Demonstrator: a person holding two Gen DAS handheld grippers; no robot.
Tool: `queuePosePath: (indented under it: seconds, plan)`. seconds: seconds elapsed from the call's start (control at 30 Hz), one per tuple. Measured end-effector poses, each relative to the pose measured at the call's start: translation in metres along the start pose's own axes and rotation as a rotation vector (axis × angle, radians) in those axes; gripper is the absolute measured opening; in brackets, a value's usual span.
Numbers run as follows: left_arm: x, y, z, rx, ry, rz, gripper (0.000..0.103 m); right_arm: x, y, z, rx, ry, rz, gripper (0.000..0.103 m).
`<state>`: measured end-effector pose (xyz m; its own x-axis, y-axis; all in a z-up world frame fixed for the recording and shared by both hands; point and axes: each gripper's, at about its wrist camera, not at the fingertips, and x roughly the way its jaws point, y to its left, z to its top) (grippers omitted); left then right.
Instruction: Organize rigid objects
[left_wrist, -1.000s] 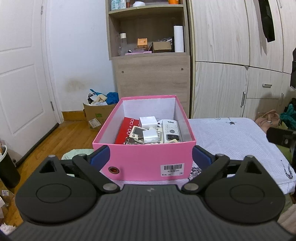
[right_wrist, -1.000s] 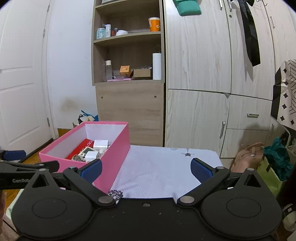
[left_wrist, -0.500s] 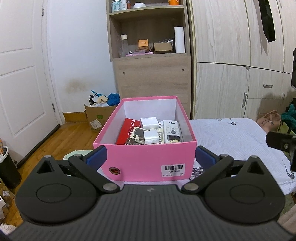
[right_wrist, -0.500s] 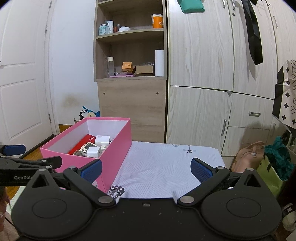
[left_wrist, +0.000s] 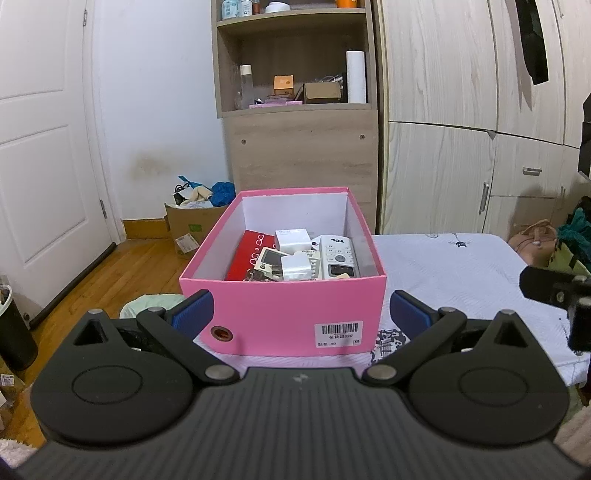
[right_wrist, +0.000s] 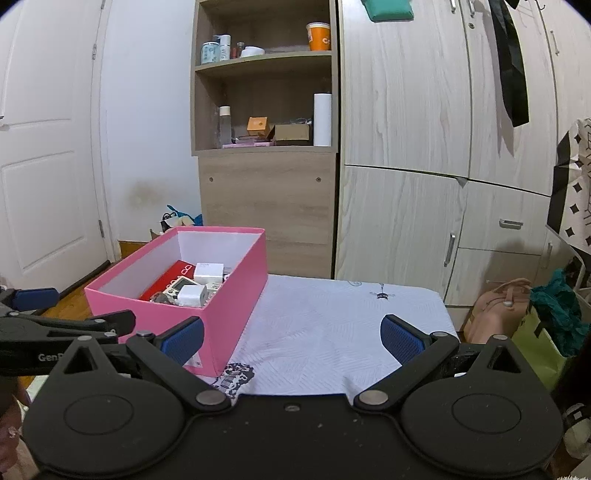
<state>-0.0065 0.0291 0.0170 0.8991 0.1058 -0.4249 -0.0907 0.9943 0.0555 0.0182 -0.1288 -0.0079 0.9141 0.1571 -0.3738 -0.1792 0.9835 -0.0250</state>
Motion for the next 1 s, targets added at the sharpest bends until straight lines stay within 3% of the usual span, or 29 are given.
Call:
queuePosePath:
  seconds: [0.87,1.0]
  plan:
    - [0.0030,-0.0005,-0.0053,0.012,0.023,0.047,0.103,0.0016,0.0000,-0.0034,0.007,0.004,-0.031,0.103]
    - [0.0010,-0.0063,-0.0061,0.051,-0.001,0.094,0.103,0.0028,-0.0003,-0.0040,0.009,0.005,-0.037,0.103]
